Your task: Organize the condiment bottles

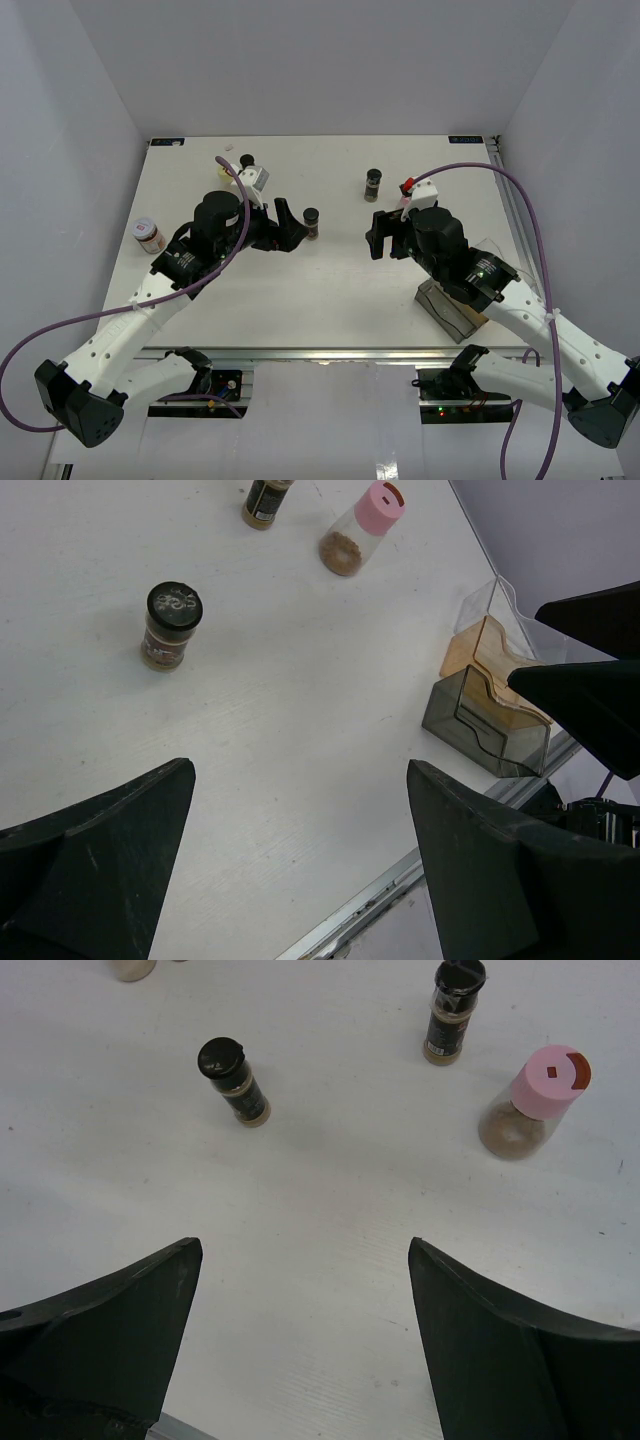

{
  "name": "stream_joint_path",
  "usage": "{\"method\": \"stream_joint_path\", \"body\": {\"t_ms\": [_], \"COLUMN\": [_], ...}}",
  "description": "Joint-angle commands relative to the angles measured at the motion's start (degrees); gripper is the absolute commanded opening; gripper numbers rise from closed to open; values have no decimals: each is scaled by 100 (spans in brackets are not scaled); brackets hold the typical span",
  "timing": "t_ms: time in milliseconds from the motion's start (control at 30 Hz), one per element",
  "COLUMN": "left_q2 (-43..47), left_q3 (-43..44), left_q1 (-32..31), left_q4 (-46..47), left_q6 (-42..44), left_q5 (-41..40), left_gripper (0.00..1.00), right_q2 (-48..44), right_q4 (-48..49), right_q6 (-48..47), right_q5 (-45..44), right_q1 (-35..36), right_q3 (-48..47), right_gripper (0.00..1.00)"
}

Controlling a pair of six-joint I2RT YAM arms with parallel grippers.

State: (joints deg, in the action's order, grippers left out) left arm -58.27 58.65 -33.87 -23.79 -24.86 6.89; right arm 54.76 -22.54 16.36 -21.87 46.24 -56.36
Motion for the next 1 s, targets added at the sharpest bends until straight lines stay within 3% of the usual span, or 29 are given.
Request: {"method": "stream_joint_path", "body": {"t_ms": [0,500,667,767,900,967], "left_q2": [133,103,141,146,147,189], "left_q3": [-22,43,-213,-380,-519,-573], "left_q1": [-6,-6,-6,0,-6,-6], "left_q4": [76,-40,62,135,101,117], "left_q6": [52,175,126,55,109,116], "left_q5": [76,-43,-136,-69,-69,-103], "left_gripper": [98,98,98,98,98,98], "right_q2": [-51,85,254,812,1621,1986], "right_q4": [239,308,930,1169,1096,1185], "right_q6": [69,86,-480,-785,-764,-757], "right_q5": [-10,-282,-973,-1433,-780,-498], "right_q1": [15,17,-53,-425,-1475,-1792], "right_q3": [55,-94,-107,-426,-924,-1042], "right_gripper": [90,90,91,94,100,97]}}
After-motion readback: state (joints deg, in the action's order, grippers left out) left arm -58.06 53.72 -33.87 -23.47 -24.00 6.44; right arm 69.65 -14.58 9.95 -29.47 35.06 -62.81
